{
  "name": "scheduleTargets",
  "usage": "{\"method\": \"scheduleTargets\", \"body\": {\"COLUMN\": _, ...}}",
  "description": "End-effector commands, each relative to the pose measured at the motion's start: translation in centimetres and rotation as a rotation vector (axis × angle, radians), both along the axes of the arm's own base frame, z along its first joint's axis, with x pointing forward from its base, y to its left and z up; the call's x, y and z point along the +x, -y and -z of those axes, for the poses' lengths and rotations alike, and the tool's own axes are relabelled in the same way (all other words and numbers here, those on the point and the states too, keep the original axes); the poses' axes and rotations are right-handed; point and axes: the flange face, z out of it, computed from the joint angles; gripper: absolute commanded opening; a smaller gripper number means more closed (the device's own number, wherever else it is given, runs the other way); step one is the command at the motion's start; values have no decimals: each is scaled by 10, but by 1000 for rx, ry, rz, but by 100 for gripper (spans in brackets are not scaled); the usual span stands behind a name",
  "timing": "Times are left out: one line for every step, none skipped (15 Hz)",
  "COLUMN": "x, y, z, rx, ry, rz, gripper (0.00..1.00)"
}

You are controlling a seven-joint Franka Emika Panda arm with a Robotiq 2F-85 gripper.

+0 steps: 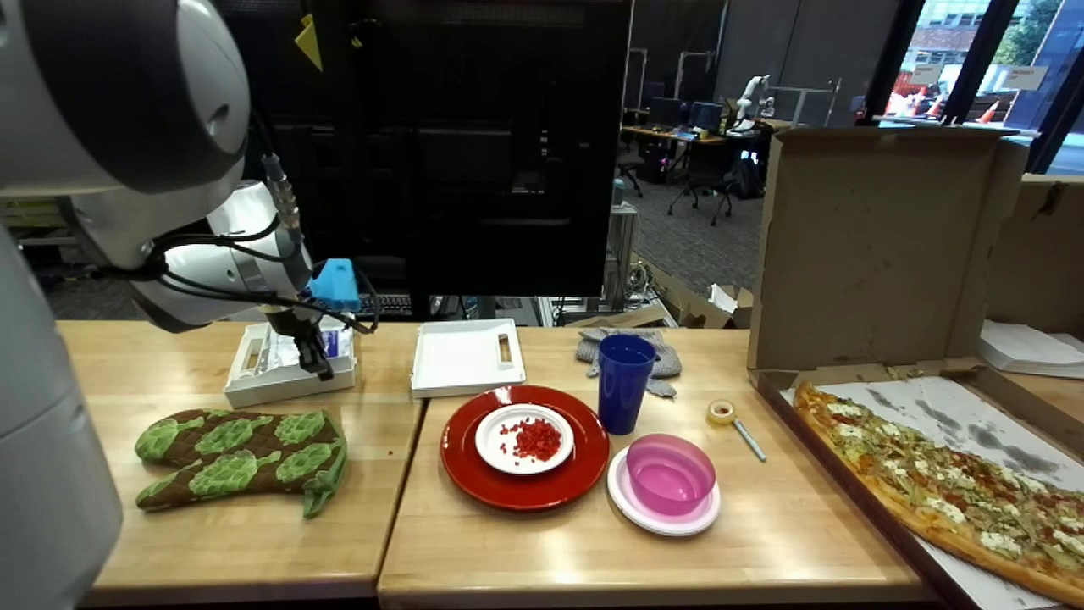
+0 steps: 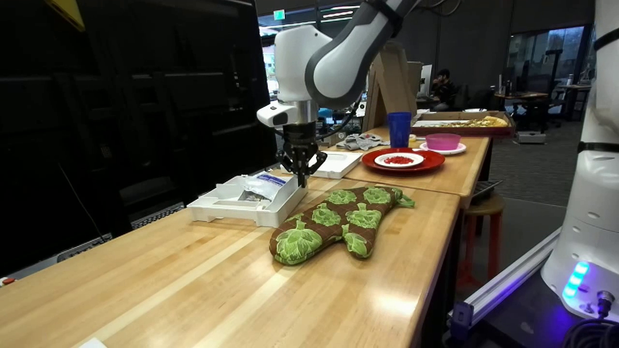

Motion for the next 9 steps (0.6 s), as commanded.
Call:
{"method": "scheduleTargets", "body": {"x": 0, "y": -9, "z": -2, "rx": -57, "ry": 2, "rz": -111, "gripper": 1}}
{"method": "scheduleTargets", "body": {"x": 1, "y": -9, "z": -2, "rx": -72, "ry": 4, "rz": -139, "gripper": 1}}
{"method": "scheduleTargets", "body": {"x": 2, "y": -7, "z": -2, "rx": -86, "ry": 7, "rz": -165, "gripper": 1}}
{"method": "scheduleTargets", "body": {"x": 4, "y": -5, "z": -3, "rx": -99, "ry": 12, "rz": -184, "gripper": 1}}
{"method": "scheduleTargets", "body": {"x": 5, "y": -3, "z": -5, "rx": -109, "ry": 15, "rz": -197, "gripper": 1}}
{"method": "scheduleTargets", "body": {"x": 8, "y": 1, "z": -6, "rx": -117, "ry": 20, "rz": -207, "gripper": 1}}
{"method": "scheduleTargets", "body": {"x": 10, "y": 3, "z": -7, "rx": -123, "ry": 24, "rz": -217, "gripper": 1}}
{"method": "scheduleTargets", "body": {"x": 12, "y": 7, "z": -7, "rx": -131, "ry": 28, "rz": -227, "gripper": 1}}
{"method": "scheduleTargets", "body": {"x": 15, "y": 11, "z": -8, "rx": -139, "ry": 32, "rz": -236, "gripper": 1}}
